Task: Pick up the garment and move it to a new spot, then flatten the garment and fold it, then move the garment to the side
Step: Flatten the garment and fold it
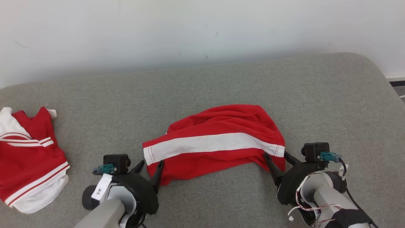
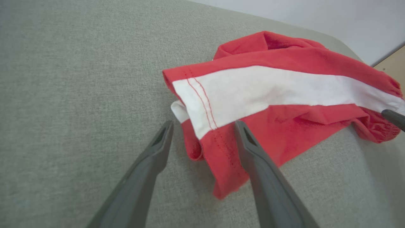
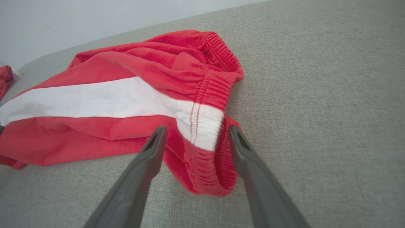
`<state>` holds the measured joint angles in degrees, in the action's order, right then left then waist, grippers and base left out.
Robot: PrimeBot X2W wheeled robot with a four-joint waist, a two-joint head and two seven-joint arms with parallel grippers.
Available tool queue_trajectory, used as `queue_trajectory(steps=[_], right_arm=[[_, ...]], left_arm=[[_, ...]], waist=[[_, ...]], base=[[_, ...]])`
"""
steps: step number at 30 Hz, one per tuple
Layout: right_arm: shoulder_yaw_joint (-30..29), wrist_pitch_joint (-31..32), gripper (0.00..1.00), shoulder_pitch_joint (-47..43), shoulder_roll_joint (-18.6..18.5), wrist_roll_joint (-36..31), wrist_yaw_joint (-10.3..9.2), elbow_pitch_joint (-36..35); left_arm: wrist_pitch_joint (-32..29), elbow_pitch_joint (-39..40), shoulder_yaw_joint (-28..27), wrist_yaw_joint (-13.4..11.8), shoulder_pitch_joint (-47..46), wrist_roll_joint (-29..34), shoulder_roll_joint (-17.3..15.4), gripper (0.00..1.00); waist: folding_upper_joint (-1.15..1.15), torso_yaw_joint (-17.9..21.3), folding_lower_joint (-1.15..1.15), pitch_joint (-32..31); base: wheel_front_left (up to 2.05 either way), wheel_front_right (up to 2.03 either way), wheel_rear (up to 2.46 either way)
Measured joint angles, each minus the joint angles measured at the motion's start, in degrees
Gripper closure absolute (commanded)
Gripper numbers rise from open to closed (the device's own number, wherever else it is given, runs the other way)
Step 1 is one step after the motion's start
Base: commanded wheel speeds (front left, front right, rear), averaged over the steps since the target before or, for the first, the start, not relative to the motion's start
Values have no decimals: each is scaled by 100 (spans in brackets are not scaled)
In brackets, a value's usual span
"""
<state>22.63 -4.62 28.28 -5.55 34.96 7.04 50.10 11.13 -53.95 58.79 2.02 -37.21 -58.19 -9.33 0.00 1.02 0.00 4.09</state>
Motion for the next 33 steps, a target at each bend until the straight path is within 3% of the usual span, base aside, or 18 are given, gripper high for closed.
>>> queue_trajectory(steps=[7, 8, 9, 11, 13, 14, 15, 33], right_arm=[[124, 8, 0, 68, 2, -140, -62, -88], [142, 10, 15, 70, 4, -146, -88, -100], [158, 19, 54, 70, 5, -163, -100, -107], [188, 57, 59, 71, 5, -189, -108, -140], [202, 58, 49, 72, 3, -230, -152, -169], [193, 57, 11, 71, -8, -231, -158, -178], [194, 58, 0, 71, -16, -232, -182, -182], [332, 116, 0, 21, -110, -400, -355, -411]], left_arm=[[5, 58, 151, -240, -271, 286, -32, 0], [5, 57, 171, -276, -315, 335, -42, 0], [-1, 57, 207, -310, -344, 372, -52, 0], [-1, 52, 334, -445, -357, 513, -86, 0], [-1, 47, 490, -602, -386, 722, -109, 0], [-1, 44, 516, -645, -405, 782, -103, 0], [0, 68, 509, -654, -417, 775, -103, 0], [-3, 398, 545, -813, -152, 821, -44, 0]], waist=[[0, -2, 0, 126], [0, 2, 0, 139], [0, 5, 0, 148], [0, 14, 0, 165], [0, 19, 0, 176], [0, 15, 0, 177], [0, 4, 0, 178], [0, -142, 0, 49]], base=[[0, 0, 0], [0, 0, 0], [0, 0, 0], [0, 0, 0], [0, 0, 0], [0, 0, 0], [0, 0, 0], [0, 0, 0]])
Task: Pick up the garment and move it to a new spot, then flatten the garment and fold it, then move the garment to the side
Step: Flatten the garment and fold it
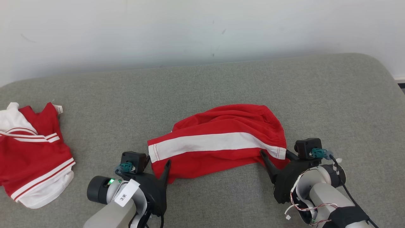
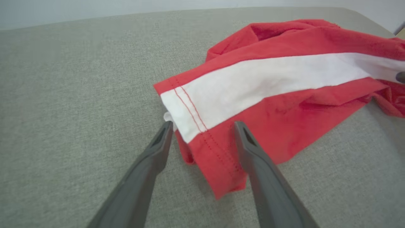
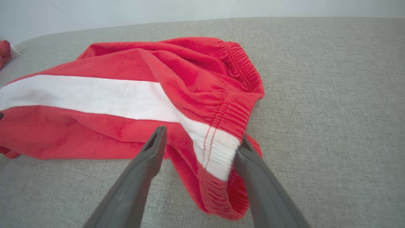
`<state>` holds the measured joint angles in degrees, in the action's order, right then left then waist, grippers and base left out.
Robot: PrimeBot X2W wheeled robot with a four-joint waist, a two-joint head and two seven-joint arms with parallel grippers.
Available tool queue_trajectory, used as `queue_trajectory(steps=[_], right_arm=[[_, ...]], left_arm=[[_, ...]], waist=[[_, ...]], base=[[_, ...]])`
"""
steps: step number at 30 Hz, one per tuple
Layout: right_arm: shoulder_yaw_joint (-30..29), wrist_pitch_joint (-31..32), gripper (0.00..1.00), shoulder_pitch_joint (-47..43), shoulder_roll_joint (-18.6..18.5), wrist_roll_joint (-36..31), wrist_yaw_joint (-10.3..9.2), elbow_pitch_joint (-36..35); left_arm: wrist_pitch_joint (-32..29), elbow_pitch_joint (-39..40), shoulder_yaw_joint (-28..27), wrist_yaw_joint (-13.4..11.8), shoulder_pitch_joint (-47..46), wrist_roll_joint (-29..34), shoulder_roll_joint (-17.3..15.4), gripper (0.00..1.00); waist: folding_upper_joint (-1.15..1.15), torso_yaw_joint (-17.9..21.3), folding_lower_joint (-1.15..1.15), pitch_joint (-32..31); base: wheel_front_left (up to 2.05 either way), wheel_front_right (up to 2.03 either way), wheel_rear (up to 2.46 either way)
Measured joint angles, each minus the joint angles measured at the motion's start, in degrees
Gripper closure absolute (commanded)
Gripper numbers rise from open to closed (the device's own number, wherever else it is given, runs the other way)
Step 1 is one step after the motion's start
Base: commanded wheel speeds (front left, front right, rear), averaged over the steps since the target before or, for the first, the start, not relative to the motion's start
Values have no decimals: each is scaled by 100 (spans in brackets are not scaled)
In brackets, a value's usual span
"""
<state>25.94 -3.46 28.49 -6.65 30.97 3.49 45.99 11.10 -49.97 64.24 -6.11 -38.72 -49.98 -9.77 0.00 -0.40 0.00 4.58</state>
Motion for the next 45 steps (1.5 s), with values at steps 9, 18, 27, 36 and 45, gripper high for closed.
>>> queue_trajectory(steps=[9, 18, 27, 36, 45], right_arm=[[56, 85, 0, -20, -10, -56, -54, -142], [113, 155, 0, -189, -111, -83, -149, -268], [152, 274, 0, -288, -132, -125, -255, -517], [190, 402, 100, -344, -162, -132, -307, -653], [127, 455, 100, -315, -289, -132, -332, -929]], left_arm=[[-86, 102, -83, -44, 91, -98, -42, 0], [-149, 157, -108, -51, 98, -92, -99, 0], [-157, 274, -115, -93, 98, -71, -105, 0], [-267, 292, -204, -94, 90, -80, -91, 100], [-194, 471, -311, -96, 46, -53, -221, 100]], waist=[[0, 15, 0, -53], [0, 105, 0, -102], [0, 133, 0, -107], [0, 105, 0, -88], [0, 70, 0, -135]], base=[[0, 0, 0], [0, 0, 0], [0, 0, 0], [0, 0, 0], [0, 0, 0]])
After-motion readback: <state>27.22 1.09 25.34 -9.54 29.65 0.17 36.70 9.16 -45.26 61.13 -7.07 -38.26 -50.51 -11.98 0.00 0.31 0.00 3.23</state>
